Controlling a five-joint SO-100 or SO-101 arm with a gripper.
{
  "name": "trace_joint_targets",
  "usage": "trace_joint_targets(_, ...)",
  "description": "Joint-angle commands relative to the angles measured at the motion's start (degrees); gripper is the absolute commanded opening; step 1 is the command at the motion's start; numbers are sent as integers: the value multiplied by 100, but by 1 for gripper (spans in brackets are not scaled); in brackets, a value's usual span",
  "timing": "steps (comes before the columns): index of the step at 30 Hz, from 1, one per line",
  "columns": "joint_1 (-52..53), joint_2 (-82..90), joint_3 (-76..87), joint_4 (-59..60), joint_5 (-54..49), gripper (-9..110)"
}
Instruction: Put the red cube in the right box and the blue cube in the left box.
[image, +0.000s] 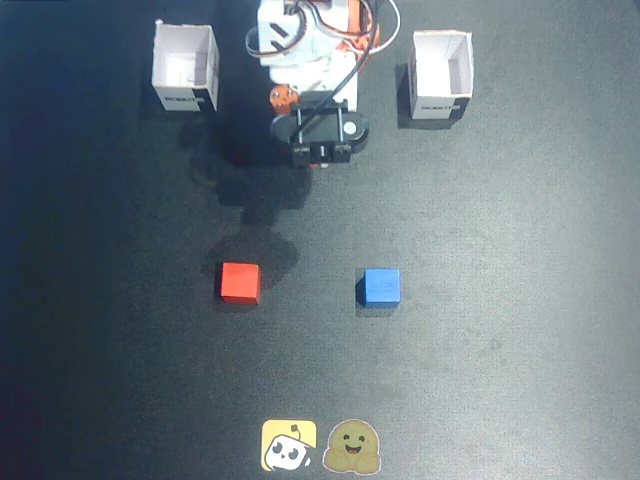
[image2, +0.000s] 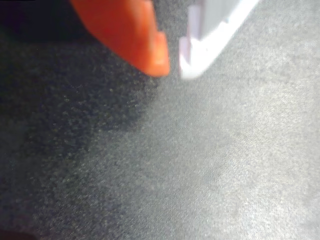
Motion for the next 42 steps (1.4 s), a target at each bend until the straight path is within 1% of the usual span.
trace_joint_targets(1, -9, 62, -18, -18, 44, 1)
trace_joint_targets(42, 97, 62, -18, -18, 35, 0)
